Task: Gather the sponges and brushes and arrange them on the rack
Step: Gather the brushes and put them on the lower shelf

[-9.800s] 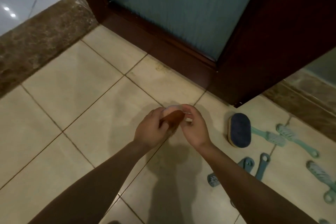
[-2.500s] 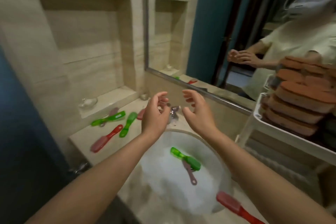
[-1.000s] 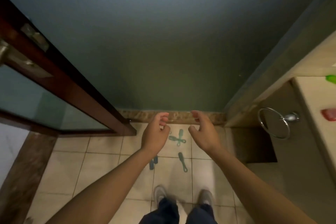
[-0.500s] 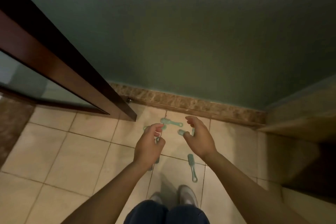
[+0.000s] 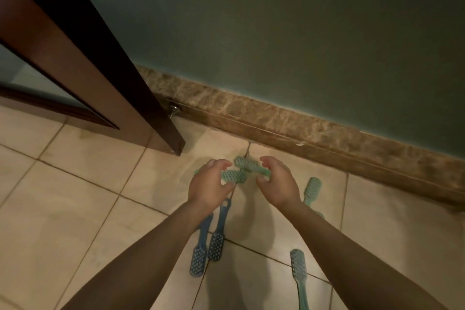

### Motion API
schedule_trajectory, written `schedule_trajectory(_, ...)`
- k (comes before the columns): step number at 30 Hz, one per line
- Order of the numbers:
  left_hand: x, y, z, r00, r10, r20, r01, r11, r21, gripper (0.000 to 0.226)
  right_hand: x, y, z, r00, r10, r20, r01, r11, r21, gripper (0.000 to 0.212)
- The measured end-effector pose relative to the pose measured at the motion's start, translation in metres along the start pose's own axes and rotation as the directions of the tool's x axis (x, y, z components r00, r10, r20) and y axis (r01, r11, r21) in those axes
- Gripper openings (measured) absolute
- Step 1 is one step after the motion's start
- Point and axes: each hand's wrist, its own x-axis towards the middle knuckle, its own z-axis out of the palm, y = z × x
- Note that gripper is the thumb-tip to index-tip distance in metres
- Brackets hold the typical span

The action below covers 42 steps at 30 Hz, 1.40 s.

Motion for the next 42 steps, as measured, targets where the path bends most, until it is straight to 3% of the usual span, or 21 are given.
schedule_trajectory(8, 0.041, -0.032, 0.039, 0.999, 0.032, 0.029, -0.038, 0.973, 0.229, 0.053, 0.048, 0.009, 0.042, 1.0, -0.016, 0.006, 0.017, 0.978, -0.208, 0.046)
schedule_trajectory(23, 0.047, -0.037, 0.066, 0.997, 0.015, -0.069, 0.006, 0.959, 0.283, 0.034, 0.062, 0.008, 0.055, 1.0, 0.022, 0.006, -0.02, 0.95, -0.311, 0.027)
schedule_trajectory(27, 0.041, -0.03, 0.055, 0.994, 0.018, -0.111, 0.007, 0.975, 0.221, 0.028, 0.049, -0.003, 0.044, 0.999, 0.007, -0.034, -0.011, 0.992, -0.125, 0.022)
schedule_trajectory(30, 0.028, -0.004, 0.025, 0.993, -0.071, -0.095, 0.077, 0.995, 0.061, 0.031, 0.032, -0.023, 0.018, 0.997, 0.047, -0.053, -0.046, 0.999, 0.009, 0.024)
schedule_trajectory(33, 0.008, 0.038, -0.015, 0.982, -0.173, -0.077, 0.167, 0.983, -0.08, 0.032, 0.005, -0.053, -0.02, 0.993, 0.091, -0.072, -0.078, 0.982, 0.172, 0.029)
schedule_trajectory(42, -0.083, 0.199, -0.162, 0.985, -0.167, -0.032, 0.158, 0.968, -0.193, 0.031, -0.108, -0.158, -0.186, 0.967, 0.243, -0.08, -0.192, 0.896, 0.401, 0.024)
